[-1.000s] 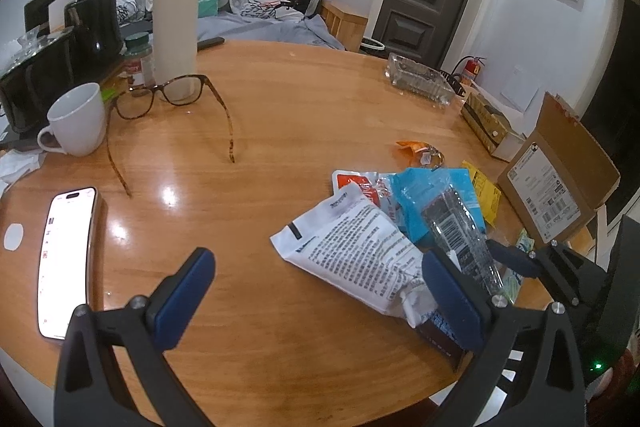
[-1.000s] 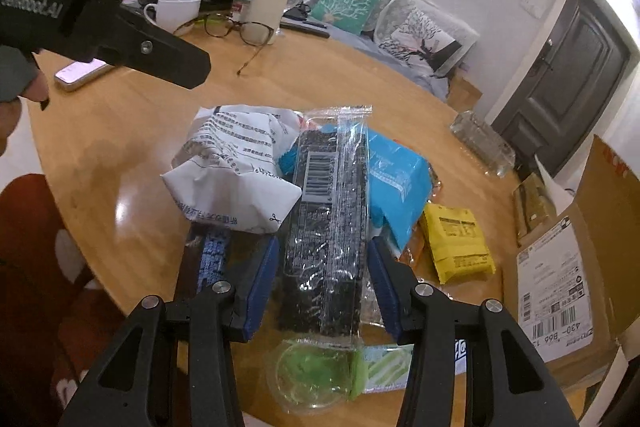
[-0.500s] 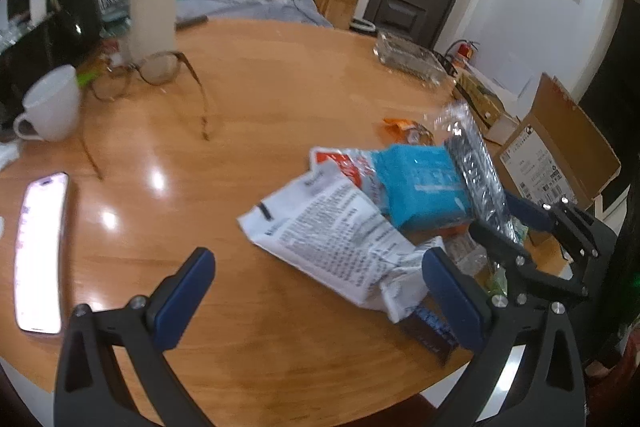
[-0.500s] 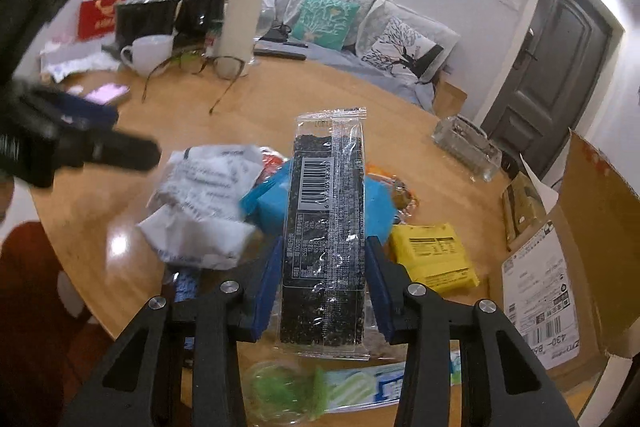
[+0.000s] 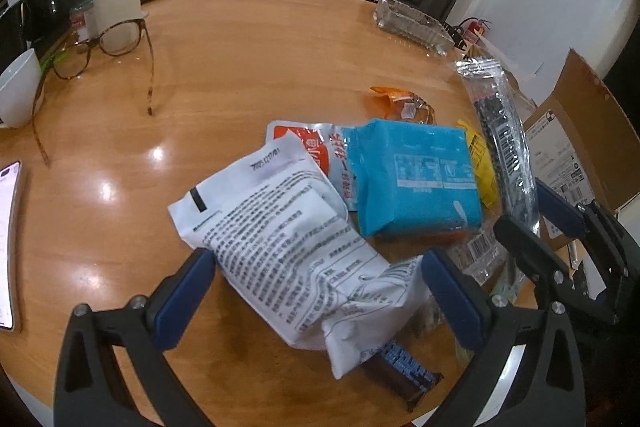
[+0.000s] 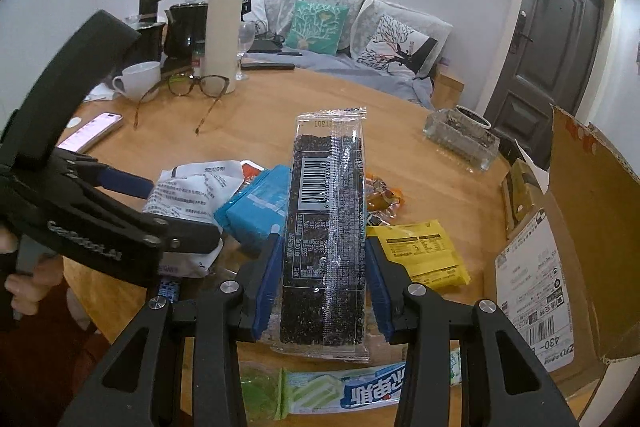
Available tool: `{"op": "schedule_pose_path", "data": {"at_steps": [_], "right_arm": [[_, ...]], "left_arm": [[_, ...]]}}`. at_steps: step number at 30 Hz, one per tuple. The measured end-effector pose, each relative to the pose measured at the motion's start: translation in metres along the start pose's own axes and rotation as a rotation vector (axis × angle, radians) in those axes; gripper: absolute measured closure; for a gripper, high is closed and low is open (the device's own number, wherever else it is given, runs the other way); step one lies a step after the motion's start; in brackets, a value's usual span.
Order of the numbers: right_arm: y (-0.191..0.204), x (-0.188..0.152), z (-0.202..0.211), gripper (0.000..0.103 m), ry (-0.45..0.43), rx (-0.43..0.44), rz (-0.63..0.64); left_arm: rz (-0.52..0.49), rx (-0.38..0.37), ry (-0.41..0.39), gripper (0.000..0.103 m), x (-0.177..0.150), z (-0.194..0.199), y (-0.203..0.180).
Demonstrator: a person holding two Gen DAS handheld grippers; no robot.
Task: Organize snacks
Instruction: 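Grasp the white paper bag with the left gripper while the right gripper holds the seaweed pack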
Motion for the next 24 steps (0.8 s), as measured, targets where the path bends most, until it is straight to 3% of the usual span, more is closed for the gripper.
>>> {"op": "schedule_pose_path", "data": {"at_steps": [8,13,17,24], "right_arm": [[-0.007,-0.001,0.0,0.066,-0.008,0.015,-0.033],[-0.008,0.001,0.003,0.066,-0.011,0.013,-0.037],[-0.008,0.002,0.008,0.066,-0.017,0.018,-0.037],[-0.003,0.003,0.007,0.066,-0.017,0.032,-0.032]], "left_arm": [[-0.015,0.057,0.024,0.0,-0.001,-0.011,-0.017],[-0.141,0.069,0.005,0.0,-0.006,-0.015,-0.021],[-0.162,0.037,0.017,0.0,-0.012,-0.007,0.001],[-0.17,0.079,-0.02,0.001,-0.016,0.002,0.029]]}}
Point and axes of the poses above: each gripper's, at about its wrist camera, not at the fingertips, and z roughly against the way its jaws point, y to its left, x to its top, the point moved 3 cm from there along -z, roughly the way its jaws point, and after that the axes turned 7 degrees about x, right-handed, at the moved point
